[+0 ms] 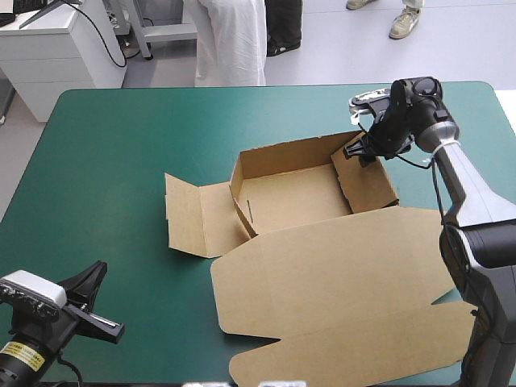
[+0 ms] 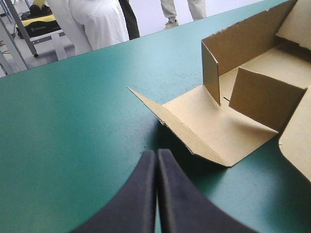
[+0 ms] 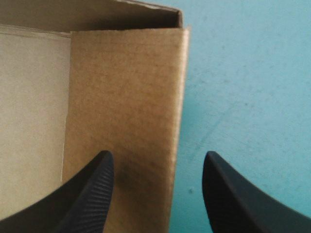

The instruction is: Fold the box

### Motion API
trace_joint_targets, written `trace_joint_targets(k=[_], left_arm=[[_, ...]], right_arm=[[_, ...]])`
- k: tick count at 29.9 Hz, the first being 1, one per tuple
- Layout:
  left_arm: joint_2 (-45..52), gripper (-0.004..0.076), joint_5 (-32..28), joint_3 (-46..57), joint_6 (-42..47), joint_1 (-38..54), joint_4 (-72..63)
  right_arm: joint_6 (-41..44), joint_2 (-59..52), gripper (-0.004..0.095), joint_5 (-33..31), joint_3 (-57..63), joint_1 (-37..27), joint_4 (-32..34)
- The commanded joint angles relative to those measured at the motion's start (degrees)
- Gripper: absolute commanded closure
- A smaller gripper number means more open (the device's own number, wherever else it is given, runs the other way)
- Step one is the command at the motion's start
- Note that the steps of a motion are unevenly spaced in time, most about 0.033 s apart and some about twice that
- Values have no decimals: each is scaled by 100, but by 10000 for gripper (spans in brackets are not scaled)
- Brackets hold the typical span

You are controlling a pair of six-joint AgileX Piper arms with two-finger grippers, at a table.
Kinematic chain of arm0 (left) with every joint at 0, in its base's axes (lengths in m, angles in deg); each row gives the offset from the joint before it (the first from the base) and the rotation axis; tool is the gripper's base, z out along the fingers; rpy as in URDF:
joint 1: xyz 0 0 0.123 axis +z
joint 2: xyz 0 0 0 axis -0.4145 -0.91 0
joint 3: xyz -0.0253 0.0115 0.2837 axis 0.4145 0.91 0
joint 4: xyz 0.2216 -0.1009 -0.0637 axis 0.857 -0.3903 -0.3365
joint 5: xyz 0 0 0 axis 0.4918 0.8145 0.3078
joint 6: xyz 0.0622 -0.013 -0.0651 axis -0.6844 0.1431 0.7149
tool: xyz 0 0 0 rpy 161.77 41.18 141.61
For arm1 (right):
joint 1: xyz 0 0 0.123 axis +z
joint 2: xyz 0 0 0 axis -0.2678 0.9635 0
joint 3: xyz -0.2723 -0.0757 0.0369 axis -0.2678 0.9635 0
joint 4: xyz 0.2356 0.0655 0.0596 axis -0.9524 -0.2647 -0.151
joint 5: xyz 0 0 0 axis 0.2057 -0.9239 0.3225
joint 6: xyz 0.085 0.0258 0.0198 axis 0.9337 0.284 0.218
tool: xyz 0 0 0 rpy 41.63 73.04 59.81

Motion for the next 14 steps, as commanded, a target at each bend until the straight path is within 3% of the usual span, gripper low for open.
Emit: trace_joint_targets(k=[1, 9, 12, 14], left_arm=[[-59, 734, -417, -151, 38, 24, 20], [-59, 734, -417, -151, 38, 24, 20], [-59, 734, -417, -151, 38, 24, 20], [-59, 734, -417, -151, 38, 24, 20]], right_arm=[[-55, -160, 439, -19, -125, -15, -132], [-28, 126, 534, -19, -125, -15, -162], [67, 140, 627, -19, -125, -15, -159], [130, 140, 742, -19, -125, -15, -119]])
